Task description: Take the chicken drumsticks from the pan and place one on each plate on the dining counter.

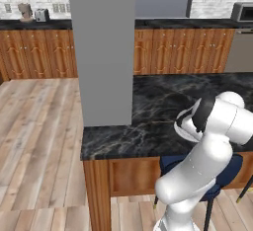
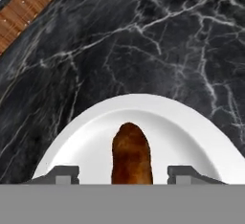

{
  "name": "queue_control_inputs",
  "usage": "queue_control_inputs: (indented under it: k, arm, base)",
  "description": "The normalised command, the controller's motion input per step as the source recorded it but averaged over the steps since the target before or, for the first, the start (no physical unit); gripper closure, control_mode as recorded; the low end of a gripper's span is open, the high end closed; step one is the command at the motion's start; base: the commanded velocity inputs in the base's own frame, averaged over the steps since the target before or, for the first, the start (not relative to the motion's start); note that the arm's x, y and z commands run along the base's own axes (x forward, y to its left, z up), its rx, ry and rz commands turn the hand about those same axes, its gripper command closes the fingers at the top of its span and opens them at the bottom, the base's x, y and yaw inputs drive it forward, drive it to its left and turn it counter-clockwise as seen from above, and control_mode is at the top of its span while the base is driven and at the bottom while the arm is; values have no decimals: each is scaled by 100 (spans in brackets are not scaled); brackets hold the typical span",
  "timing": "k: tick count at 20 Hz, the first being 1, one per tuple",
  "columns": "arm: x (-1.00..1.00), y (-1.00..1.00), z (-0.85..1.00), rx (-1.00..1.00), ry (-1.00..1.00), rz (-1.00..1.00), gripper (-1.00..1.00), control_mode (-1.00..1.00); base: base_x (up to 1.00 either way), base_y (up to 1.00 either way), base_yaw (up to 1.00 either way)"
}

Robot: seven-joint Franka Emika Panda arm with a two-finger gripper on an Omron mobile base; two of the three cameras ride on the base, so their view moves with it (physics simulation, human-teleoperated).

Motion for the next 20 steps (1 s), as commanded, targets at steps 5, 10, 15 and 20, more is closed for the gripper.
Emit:
queue_control_inputs:
  k: [5,10,15,20]
  arm:
    - [0,0,11,0,-13,2,-100,-100]
    - [14,45,76,0,-21,5,-100,-100]
    - [2,88,100,-10,6,9,-100,-100]
    - [-18,89,100,-31,36,28,-100,-100]
  base:
    - [0,0,0]
    - [0,0,0]
    - [0,0,0]
    - [0,0,0]
